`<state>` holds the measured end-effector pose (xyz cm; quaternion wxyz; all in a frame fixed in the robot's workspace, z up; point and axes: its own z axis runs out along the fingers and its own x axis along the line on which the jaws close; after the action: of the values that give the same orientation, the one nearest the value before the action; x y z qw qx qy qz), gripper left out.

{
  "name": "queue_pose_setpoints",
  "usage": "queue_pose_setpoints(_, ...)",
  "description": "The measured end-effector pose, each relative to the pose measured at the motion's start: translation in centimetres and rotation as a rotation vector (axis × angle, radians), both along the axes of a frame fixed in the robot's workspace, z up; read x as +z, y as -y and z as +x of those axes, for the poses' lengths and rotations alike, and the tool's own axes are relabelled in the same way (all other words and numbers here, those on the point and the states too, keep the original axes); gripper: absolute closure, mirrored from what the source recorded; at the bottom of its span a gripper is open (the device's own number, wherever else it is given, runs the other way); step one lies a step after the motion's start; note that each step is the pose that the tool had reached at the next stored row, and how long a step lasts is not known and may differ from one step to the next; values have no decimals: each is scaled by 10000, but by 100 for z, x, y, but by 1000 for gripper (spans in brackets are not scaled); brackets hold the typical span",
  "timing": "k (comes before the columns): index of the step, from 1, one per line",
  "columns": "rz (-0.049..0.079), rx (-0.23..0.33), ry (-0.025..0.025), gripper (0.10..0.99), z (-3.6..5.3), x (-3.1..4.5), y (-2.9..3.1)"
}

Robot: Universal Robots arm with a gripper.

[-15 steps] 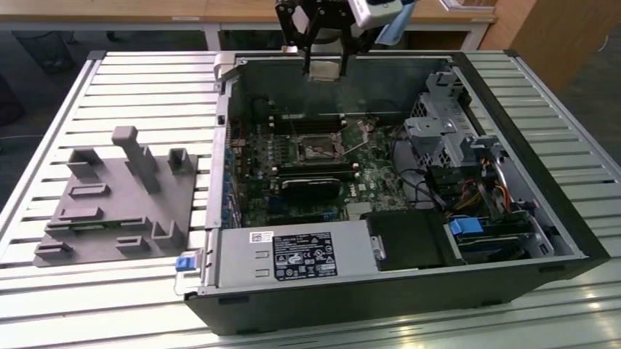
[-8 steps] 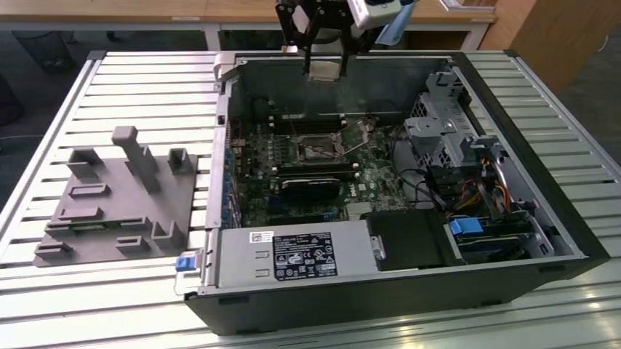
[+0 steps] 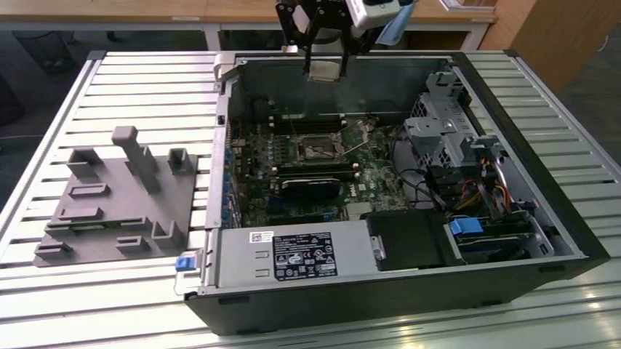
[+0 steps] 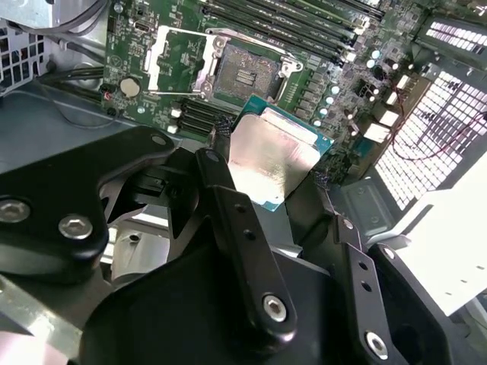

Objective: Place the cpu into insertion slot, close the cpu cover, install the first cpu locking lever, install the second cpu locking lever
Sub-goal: 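Place the cpu into insertion slot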

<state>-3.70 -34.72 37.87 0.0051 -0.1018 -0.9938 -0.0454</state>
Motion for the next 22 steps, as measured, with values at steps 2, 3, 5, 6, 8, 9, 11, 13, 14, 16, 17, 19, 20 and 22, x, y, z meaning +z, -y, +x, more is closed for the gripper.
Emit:
queue_pose_setpoints(2, 0, -59, 0, 549, 0, 0, 0)
queue_pose_setpoints(3, 1, -88, 0, 549, 0, 0, 0)
queue_pose_setpoints(5, 0, -146, 0, 549, 0, 0, 0)
queue_pose_setpoints(6, 0, -178, 0, 549, 0, 0, 0)
queue_pose_setpoints(8, 0, -237, 0, 549, 0, 0, 0)
queue_pose_setpoints(9, 0, -266, 0, 549, 0, 0, 0)
queue_pose_setpoints(11, 1, -323, 0, 549, 0, 0, 0)
queue_pose_setpoints(13, 0, -381, 0, 549, 0, 0, 0)
queue_pose_setpoints(14, 1, -412, 0, 549, 0, -1, 0)
queue_pose_setpoints(16, 0, -469, 0, 549, 0, -1, 0)
queue_pose_setpoints(17, 1, -497, 0, 549, 0, -1, 0)
queue_pose_setpoints(19, 0, -553, 0, 549, 0, -1, 0)
queue_pose_setpoints(20, 0, -582, 0, 549, 0, -1, 0)
queue_pose_setpoints(22, 1, -638, 0, 549, 0, -1, 0)
